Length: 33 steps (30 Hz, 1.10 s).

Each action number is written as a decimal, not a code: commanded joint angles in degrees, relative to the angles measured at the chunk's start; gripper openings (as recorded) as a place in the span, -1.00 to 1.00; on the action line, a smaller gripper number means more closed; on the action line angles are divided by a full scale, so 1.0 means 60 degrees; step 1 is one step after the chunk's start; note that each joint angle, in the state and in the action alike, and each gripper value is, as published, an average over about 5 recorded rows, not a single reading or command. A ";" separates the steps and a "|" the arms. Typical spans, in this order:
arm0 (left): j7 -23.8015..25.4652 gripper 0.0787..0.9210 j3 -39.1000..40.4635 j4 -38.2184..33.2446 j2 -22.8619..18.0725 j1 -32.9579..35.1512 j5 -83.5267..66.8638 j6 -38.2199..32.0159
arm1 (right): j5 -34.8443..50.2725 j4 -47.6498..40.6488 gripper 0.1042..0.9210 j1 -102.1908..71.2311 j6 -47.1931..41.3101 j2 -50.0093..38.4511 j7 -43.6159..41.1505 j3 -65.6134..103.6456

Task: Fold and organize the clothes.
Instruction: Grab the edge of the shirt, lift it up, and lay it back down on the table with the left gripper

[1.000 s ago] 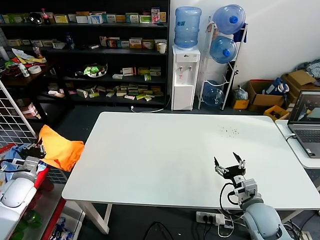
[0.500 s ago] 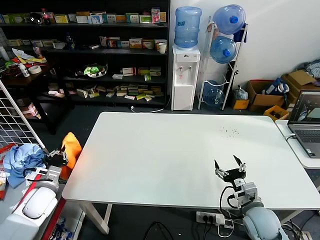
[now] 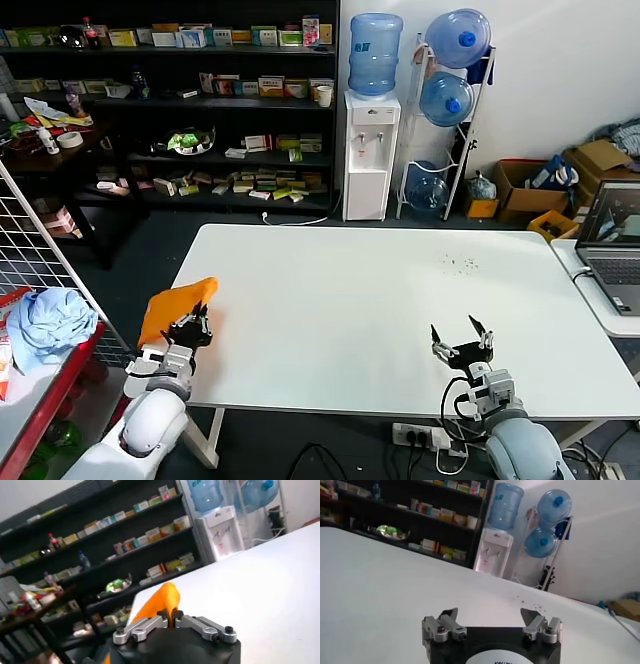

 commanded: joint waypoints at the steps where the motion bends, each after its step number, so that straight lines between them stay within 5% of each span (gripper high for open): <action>1: -0.0240 -0.88 0.1560 0.0536 -0.1937 -0.0842 -0.0540 0.0228 | -0.0065 -0.0089 0.76 0.0019 0.0047 0.0035 0.0017 0.0015; 7: -0.0488 -0.88 0.2157 0.1249 -0.3411 -0.1640 -0.1130 0.0235 | -0.0078 -0.0155 0.76 0.0070 0.0045 0.0037 0.0069 0.0057; 26: -0.1072 -0.88 0.3593 0.2365 -0.6406 -0.1946 -0.2278 -0.0815 | 0.0025 -0.0365 0.76 0.0175 0.0007 -0.0047 0.0144 0.0283; 33: -0.0532 -0.85 0.3583 0.2754 -0.6662 -0.2197 -0.2636 -0.1588 | 0.0079 -0.0351 0.76 0.0168 -0.0052 -0.0074 0.0244 0.0343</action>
